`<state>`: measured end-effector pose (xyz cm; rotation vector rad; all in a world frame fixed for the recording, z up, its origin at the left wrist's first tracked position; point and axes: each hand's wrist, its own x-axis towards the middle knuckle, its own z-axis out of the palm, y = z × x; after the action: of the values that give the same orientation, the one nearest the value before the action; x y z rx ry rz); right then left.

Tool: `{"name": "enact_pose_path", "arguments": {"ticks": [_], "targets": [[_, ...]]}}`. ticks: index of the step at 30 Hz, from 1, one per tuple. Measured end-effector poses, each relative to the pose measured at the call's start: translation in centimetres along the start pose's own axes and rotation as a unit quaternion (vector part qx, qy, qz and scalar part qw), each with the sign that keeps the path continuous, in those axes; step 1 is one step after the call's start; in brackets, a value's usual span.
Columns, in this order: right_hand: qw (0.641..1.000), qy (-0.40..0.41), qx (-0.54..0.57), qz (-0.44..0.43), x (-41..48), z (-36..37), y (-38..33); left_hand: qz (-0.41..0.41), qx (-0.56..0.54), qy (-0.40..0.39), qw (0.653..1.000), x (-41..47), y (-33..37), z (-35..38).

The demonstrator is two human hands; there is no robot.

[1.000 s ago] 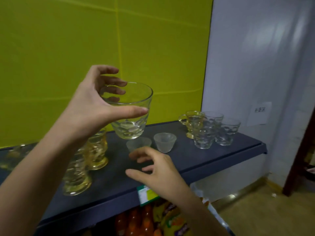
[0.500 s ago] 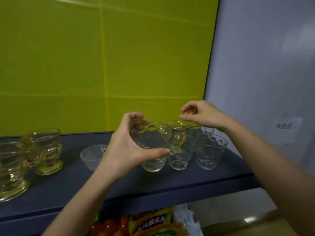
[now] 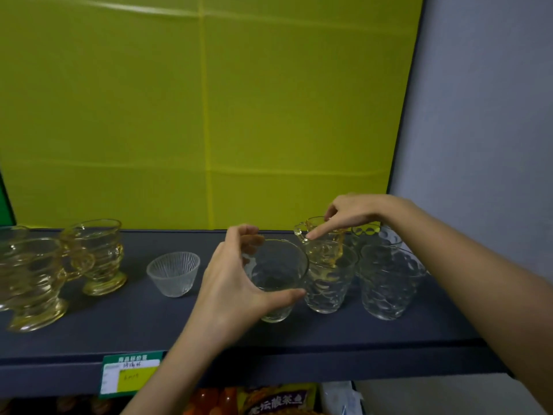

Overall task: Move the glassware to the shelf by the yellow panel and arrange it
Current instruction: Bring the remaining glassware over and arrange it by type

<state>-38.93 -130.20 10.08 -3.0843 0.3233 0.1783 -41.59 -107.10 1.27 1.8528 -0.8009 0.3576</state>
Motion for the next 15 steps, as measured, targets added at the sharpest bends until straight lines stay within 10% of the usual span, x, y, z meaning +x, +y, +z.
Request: {"name": "enact_pose_path", "arguments": {"ticks": [15], "targets": [[0.988,0.126,0.063,-0.064,0.8,-2.5,-2.1,-0.007,0.102,-0.014,0.995,0.6,-1.5,1.7]]}}
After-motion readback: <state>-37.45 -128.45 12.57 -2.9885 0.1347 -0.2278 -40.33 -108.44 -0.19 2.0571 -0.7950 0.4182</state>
